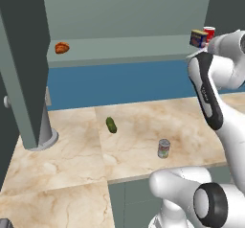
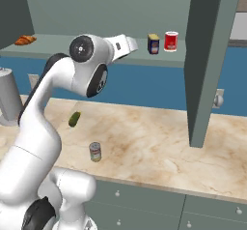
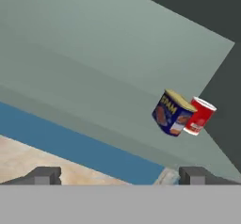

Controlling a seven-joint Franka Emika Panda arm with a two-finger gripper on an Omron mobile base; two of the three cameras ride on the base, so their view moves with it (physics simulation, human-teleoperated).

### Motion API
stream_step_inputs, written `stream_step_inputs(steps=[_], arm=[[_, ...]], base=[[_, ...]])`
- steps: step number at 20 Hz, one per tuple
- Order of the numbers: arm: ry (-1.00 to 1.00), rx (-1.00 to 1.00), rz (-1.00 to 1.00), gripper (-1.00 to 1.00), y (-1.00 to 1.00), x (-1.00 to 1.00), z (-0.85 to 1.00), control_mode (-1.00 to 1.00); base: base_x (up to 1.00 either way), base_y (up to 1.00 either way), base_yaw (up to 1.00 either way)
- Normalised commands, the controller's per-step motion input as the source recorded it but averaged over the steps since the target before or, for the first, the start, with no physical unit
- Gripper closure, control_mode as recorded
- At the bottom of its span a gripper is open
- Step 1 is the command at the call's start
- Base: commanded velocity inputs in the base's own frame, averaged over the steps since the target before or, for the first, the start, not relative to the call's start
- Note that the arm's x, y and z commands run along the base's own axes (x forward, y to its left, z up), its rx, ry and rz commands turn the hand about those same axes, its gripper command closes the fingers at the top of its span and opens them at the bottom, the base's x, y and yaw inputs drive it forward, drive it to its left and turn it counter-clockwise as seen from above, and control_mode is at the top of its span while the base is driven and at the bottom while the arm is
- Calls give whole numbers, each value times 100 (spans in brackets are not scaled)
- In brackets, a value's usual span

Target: Pick the cans from the counter and place them in their designated side in the cabinet.

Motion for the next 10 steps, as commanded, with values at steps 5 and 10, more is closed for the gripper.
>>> stream_step_inputs(steps=[5, 10], arm=[[26, 14, -8, -100, 13, -76, -8, -100], [10, 12, -1, -100, 16, -77, -32, -100]], base=[[0, 0, 0], [0, 0, 0]])
